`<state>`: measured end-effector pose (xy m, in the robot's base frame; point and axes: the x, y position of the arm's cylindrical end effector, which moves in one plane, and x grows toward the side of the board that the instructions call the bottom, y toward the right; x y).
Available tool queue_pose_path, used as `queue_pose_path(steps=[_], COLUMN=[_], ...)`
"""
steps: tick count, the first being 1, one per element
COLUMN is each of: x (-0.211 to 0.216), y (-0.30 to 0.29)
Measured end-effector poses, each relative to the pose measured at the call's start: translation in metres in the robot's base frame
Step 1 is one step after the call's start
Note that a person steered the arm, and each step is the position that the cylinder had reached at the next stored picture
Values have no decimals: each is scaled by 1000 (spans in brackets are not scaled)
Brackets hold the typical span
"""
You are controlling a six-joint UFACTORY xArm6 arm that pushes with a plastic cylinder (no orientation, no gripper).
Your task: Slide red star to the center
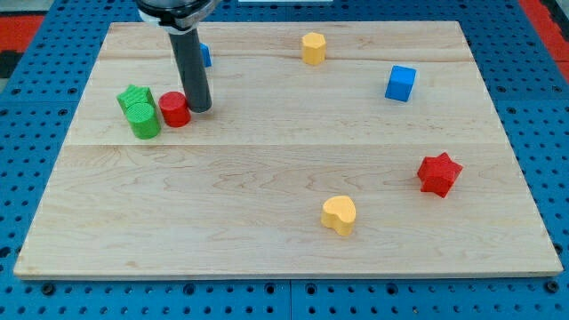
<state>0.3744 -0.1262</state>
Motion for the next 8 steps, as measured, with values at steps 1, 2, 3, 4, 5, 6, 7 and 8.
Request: queue_pose_path(steps=[1, 2, 3, 4, 5, 6, 7, 8], x=[0, 0, 0, 0, 0, 0, 8, 27], y=[-10, -18, -19, -18, -15, -13, 43, 124])
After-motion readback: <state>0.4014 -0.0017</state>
